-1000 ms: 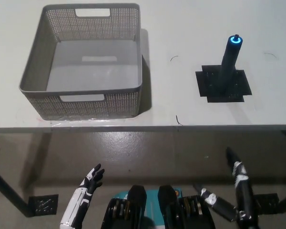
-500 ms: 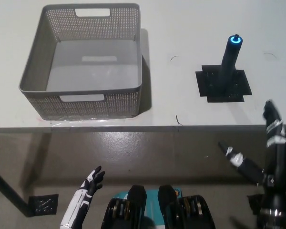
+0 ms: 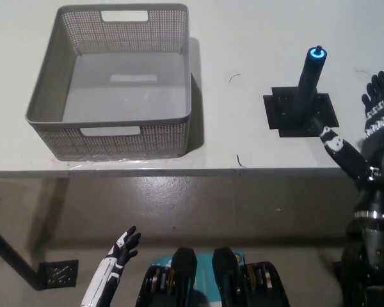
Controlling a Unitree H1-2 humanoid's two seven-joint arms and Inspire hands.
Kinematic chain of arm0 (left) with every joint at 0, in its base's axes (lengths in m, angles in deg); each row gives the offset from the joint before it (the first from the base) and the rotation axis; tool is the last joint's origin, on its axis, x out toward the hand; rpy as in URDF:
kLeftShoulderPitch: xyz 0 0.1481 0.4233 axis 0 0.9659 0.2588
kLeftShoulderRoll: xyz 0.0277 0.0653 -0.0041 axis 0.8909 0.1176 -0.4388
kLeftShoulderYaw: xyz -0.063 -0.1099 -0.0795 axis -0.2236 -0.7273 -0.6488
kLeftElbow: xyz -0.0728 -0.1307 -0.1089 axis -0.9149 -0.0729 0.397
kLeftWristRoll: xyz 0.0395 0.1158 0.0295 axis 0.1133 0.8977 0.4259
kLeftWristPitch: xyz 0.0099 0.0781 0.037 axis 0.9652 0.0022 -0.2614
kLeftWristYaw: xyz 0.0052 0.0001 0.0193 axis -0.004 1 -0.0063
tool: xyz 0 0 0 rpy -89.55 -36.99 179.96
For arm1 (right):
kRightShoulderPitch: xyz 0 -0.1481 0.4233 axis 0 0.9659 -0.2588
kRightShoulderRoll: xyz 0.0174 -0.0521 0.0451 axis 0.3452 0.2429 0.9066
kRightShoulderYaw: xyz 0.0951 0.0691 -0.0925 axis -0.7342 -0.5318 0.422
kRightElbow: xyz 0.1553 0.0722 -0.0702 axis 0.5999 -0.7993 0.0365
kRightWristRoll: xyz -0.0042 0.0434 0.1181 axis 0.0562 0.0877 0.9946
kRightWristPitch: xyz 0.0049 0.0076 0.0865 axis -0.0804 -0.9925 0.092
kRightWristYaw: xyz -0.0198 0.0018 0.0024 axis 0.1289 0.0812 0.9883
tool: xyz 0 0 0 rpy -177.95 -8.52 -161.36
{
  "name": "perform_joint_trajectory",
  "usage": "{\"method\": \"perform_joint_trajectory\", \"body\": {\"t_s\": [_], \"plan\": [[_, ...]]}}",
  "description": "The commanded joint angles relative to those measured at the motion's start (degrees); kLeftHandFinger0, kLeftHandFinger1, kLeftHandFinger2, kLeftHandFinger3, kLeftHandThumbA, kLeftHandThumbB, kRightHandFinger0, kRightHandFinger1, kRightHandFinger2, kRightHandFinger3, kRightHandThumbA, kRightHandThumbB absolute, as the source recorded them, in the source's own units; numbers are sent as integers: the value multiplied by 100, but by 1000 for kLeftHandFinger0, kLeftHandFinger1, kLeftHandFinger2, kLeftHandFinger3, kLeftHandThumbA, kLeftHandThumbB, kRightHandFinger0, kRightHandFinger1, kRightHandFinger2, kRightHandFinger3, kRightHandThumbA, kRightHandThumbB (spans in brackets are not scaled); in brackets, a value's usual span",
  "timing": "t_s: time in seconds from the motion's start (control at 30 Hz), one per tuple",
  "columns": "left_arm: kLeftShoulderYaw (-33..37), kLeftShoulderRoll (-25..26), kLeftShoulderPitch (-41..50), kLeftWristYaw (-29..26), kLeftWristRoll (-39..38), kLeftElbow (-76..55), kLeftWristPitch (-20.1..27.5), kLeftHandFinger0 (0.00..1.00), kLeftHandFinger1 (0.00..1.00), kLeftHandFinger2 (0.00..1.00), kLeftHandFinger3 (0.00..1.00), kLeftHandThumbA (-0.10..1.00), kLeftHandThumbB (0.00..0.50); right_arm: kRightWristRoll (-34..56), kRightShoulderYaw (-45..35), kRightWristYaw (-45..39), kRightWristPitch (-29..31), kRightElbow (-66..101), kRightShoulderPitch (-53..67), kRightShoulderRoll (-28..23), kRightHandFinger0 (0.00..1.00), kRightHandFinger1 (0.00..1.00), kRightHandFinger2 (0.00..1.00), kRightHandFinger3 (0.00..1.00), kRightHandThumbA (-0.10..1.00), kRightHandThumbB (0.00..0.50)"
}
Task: Use the right hand to pick up a electric screw driver and put it into a container on the left side
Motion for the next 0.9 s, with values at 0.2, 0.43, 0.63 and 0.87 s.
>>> {"method": "perform_joint_trajectory", "body": {"t_s": [0.2, 0.43, 0.63, 0.87], "plan": [[-10, 42, 43, 117, -128, -31, 376, 1000, 1000, 1000, 1000, 1000, 278, 264, -115, -211, -47, -1063, -834, -94, 1000, 1000, 1000, 1000, 1000, 280], [-3, 39, 38, 114, -94, -32, 462, 1000, 1000, 1000, 1000, 1000, 284, 69, -103, -115, -42, -1902, -1325, -196, 1000, 1000, 1000, 1000, 1000, 318], [-13, 36, 54, 163, -167, -8, 549, 1000, 1000, 1000, 1000, 988, 272, 337, -249, -177, 32, -2652, -1686, -238, 1000, 1000, 1000, 1000, 1000, 304], [-33, 60, 54, 233, -269, 23, 662, 1000, 1000, 1000, 1000, 983, 276, 423, -436, -194, 40, -3124, -1877, -310, 1000, 1000, 1000, 1000, 1000, 381]]}}
